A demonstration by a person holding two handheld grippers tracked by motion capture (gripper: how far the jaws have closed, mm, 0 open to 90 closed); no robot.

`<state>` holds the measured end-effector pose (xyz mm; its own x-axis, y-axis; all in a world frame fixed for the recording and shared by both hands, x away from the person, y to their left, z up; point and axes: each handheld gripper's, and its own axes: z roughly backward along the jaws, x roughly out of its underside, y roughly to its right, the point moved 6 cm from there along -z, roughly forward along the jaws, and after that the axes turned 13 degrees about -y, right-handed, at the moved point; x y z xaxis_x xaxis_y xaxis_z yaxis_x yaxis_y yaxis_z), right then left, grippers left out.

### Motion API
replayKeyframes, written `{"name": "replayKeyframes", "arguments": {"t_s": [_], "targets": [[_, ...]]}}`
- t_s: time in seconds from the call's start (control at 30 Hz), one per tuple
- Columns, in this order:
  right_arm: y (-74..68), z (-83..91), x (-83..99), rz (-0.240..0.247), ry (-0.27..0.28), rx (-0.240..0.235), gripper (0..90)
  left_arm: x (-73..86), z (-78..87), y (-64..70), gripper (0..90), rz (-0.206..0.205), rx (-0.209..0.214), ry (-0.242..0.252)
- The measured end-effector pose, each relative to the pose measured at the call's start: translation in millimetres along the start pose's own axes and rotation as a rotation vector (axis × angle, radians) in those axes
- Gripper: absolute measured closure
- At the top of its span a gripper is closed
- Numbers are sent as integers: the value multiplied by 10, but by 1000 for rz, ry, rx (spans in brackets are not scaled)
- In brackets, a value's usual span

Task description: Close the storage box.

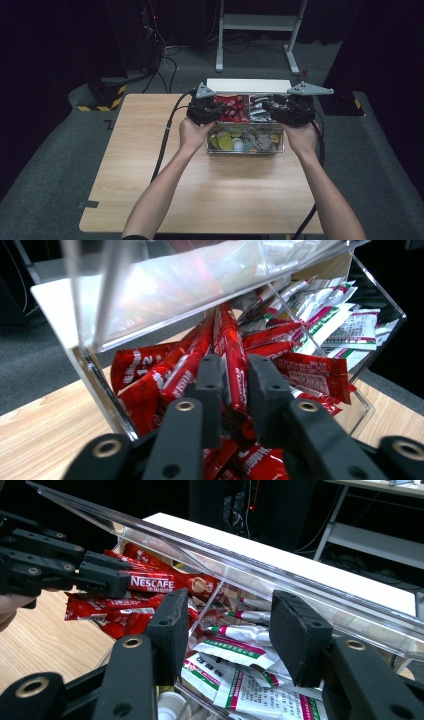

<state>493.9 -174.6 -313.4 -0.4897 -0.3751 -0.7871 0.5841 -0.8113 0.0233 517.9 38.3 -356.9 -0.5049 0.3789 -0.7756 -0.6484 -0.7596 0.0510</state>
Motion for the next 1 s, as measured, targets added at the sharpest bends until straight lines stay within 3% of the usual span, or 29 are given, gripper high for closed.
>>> {"name": "replayKeyframes", "arguments": {"t_s": [0.5,1.0], "targets": [[-10,-3,-1,2,-6,8,502,35,150,15,851,-48,21,26],[-25,-28,1,-2,-12,9,501,80,334,0,857,-45,52,51]]}}
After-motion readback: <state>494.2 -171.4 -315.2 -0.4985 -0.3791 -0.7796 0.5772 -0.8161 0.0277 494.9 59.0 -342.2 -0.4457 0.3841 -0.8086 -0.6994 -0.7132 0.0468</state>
